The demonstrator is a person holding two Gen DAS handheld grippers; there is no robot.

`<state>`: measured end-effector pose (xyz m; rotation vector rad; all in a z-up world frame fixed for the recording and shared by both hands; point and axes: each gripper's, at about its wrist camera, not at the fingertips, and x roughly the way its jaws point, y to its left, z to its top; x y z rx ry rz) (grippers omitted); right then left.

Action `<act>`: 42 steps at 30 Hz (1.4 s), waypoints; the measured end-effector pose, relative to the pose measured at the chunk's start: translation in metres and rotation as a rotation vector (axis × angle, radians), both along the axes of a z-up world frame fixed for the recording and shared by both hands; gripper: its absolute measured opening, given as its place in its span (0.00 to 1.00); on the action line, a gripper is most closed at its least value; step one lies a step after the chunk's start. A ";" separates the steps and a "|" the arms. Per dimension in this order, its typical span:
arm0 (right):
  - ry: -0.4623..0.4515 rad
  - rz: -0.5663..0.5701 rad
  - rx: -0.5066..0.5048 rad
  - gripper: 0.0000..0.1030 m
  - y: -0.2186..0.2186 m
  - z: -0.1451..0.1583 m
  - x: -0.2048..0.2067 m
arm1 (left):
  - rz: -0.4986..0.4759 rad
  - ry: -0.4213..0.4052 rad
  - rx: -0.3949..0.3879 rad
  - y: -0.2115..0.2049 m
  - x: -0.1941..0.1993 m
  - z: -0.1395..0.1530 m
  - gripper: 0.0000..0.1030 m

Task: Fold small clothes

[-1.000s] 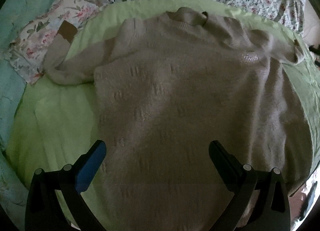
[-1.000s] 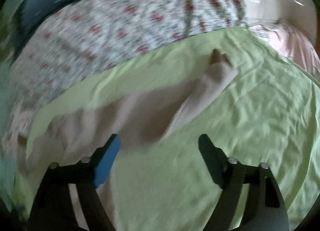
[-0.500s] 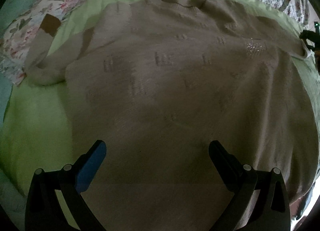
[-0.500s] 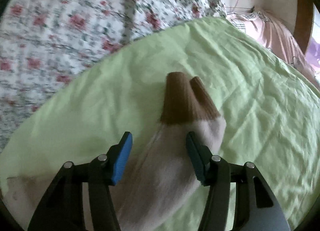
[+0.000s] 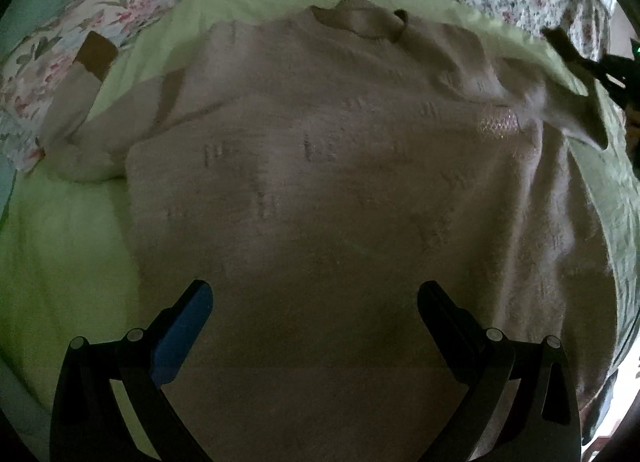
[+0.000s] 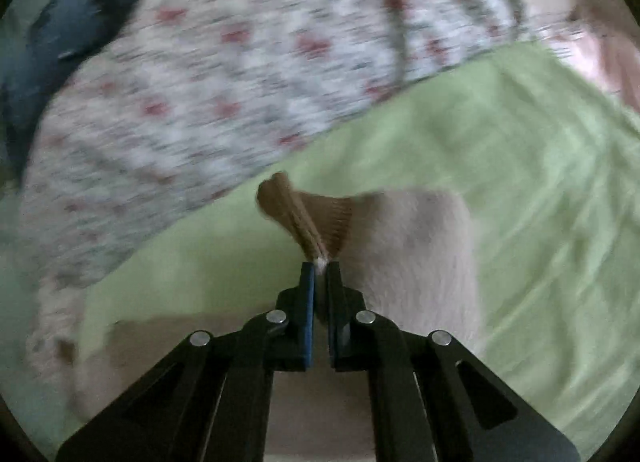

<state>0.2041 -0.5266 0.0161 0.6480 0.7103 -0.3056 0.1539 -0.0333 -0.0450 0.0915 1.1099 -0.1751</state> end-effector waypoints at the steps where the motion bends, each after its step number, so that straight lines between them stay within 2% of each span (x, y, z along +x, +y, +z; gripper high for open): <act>1: -0.016 0.034 0.026 0.06 0.017 0.001 0.004 | 0.003 -0.005 -0.005 0.002 -0.001 0.002 0.99; 5: -0.069 0.220 0.127 0.06 0.106 0.000 0.031 | 0.009 -0.038 -0.072 0.019 -0.001 0.011 0.99; 8: -0.077 0.360 0.197 0.06 0.176 -0.007 0.054 | 0.027 -0.050 -0.166 0.037 0.005 0.018 0.99; 12: -0.062 0.512 0.225 0.06 0.263 -0.020 0.076 | 0.060 -0.045 -0.269 0.057 0.017 0.022 0.99; 15: -0.041 0.582 0.276 0.06 0.305 -0.038 0.086 | 0.082 -0.057 -0.321 0.072 0.031 0.026 0.99; 18: -0.002 0.647 0.283 0.06 0.338 -0.059 0.093 | 0.089 -0.062 -0.353 0.081 0.045 0.029 0.99; 22: 0.050 0.694 0.290 0.06 0.361 -0.081 0.099 | 0.078 -0.064 -0.383 0.085 0.070 0.026 0.99; 26: 0.094 0.699 0.345 0.14 0.356 -0.093 0.097 | 0.055 -0.039 -0.446 0.080 0.106 0.021 0.99; 28: 0.082 0.681 0.372 0.19 0.344 -0.090 0.088 | 0.041 -0.015 -0.479 0.073 0.127 0.018 0.99; 33: 0.014 0.609 0.324 0.21 0.310 -0.065 0.051 | 0.010 0.074 -0.503 0.046 0.179 -0.005 0.98; 34: 0.012 0.582 0.312 0.21 0.300 -0.061 0.041 | 0.014 0.085 -0.500 0.044 0.184 -0.010 0.94; 36: 0.014 0.532 0.298 0.21 0.285 -0.057 0.024 | 0.013 0.091 -0.480 0.037 0.194 -0.021 0.74; 37: 0.014 0.503 0.297 0.21 0.274 -0.056 0.014 | 0.015 0.086 -0.465 0.035 0.195 -0.023 0.55; 38: 0.016 0.480 0.294 0.21 0.267 -0.056 0.006 | 0.014 0.076 -0.453 0.033 0.196 -0.024 0.26; 39: 0.019 0.456 0.288 0.21 0.261 -0.055 -0.001 | 0.002 0.070 -0.452 0.032 0.196 -0.025 0.10; 41: 0.021 0.406 0.276 0.21 0.245 -0.054 -0.016 | -0.001 0.045 -0.461 0.033 0.189 -0.019 0.06; 42: 0.021 0.383 0.270 0.21 0.237 -0.053 -0.022 | 0.001 -0.025 -0.441 0.040 0.177 -0.005 0.06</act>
